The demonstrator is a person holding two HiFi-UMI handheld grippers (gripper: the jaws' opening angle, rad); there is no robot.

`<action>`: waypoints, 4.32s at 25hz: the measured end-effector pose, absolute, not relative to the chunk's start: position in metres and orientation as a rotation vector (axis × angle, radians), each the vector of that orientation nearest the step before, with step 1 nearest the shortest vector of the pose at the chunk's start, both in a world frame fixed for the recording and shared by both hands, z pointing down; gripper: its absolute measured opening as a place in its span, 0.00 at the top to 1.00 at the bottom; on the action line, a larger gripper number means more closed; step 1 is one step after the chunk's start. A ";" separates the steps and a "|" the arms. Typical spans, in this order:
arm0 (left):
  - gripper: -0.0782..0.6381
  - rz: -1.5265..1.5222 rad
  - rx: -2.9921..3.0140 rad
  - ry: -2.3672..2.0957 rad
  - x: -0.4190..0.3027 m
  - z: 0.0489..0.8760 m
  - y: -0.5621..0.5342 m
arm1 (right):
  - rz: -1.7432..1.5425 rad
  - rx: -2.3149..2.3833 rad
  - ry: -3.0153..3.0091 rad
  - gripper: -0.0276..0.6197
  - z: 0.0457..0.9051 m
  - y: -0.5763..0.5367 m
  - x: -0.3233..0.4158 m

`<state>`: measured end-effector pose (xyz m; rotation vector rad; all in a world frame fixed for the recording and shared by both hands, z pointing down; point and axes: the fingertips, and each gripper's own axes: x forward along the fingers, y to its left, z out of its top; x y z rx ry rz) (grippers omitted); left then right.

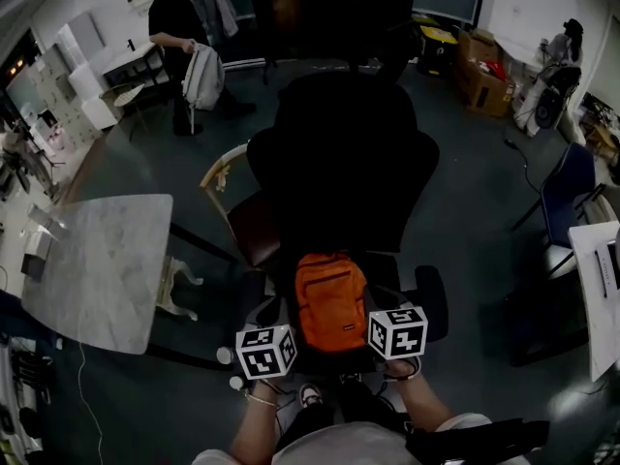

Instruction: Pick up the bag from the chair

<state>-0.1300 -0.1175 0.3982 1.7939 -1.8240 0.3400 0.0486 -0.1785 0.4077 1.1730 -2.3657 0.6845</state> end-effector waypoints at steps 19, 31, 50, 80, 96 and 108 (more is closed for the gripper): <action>0.87 0.419 1.677 -1.749 -0.144 0.490 -0.115 | 0.760 1.131 -2.241 0.91 0.492 -0.188 0.049; 0.87 0.469 1.615 -1.615 -0.129 0.591 -0.129 | 0.846 1.098 -2.138 0.91 0.589 -0.200 0.046; 0.87 0.470 1.522 -1.577 -0.116 0.702 -0.141 | 0.952 1.051 -2.085 0.91 0.700 -0.199 0.041; 0.58 0.454 1.536 -1.568 -0.136 0.742 -0.223 | 0.982 1.064 -2.056 0.91 0.726 -0.244 0.040; 0.53 0.430 1.472 -1.567 -0.165 0.788 -0.267 | 0.991 1.023 -2.029 0.91 0.756 -0.263 0.027; 0.63 0.444 1.409 -1.552 -0.172 0.814 -0.284 | 1.003 1.056 -2.026 0.91 0.766 -0.281 0.028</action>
